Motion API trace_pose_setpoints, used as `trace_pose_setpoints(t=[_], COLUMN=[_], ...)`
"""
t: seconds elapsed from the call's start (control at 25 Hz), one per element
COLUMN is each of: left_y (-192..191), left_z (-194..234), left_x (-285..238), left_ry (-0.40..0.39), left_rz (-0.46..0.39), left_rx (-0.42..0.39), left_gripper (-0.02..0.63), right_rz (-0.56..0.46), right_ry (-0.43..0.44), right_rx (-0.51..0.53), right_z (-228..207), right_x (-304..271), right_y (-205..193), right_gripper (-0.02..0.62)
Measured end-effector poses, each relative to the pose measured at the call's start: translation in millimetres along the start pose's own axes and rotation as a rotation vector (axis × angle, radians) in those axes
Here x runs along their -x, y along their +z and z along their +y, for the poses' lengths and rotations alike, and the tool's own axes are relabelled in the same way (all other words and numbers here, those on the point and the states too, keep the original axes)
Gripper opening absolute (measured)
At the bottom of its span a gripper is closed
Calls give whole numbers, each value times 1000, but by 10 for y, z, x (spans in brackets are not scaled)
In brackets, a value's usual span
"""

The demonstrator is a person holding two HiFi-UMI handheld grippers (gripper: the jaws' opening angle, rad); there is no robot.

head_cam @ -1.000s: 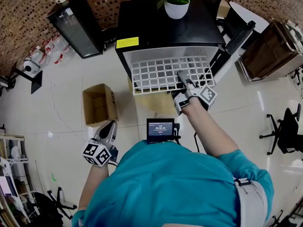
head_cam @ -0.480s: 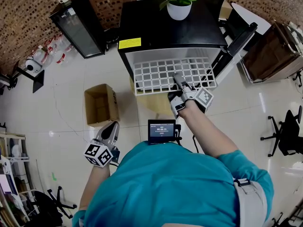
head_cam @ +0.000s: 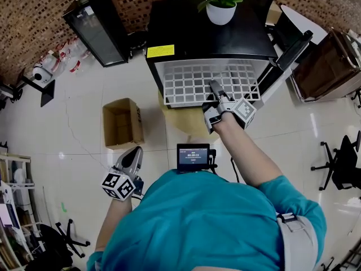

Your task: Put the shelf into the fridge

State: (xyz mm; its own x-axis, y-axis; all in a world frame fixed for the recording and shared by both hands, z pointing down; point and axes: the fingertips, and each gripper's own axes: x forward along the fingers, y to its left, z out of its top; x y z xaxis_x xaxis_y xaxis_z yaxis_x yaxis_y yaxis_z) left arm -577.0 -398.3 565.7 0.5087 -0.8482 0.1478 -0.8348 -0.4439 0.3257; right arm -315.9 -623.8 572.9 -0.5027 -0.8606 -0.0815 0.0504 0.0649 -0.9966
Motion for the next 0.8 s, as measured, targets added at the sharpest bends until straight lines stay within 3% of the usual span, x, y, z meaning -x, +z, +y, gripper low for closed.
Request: trace_pose_setpoints(t=[0.08,0.24,0.64,0.8], left_y=[-27,-43,69,39], left_z=[33,71,191,213], left_x=[29,67,-1,22], left_ry=[5,15,32,43], left_rz=[-3,-8,-15,-15], left_rx=[0,3,2,10], left_gripper=[2,2,2,2], right_rz=[-3,6,5,15], right_ry=[-23,56,72,84], right_rx=[9,2,19,109], right_z=[-35,30,55,108], right_x=[-35,-210,-603,-640], right_y=[21,62,223,213], right_gripper=[20,20,21,27])
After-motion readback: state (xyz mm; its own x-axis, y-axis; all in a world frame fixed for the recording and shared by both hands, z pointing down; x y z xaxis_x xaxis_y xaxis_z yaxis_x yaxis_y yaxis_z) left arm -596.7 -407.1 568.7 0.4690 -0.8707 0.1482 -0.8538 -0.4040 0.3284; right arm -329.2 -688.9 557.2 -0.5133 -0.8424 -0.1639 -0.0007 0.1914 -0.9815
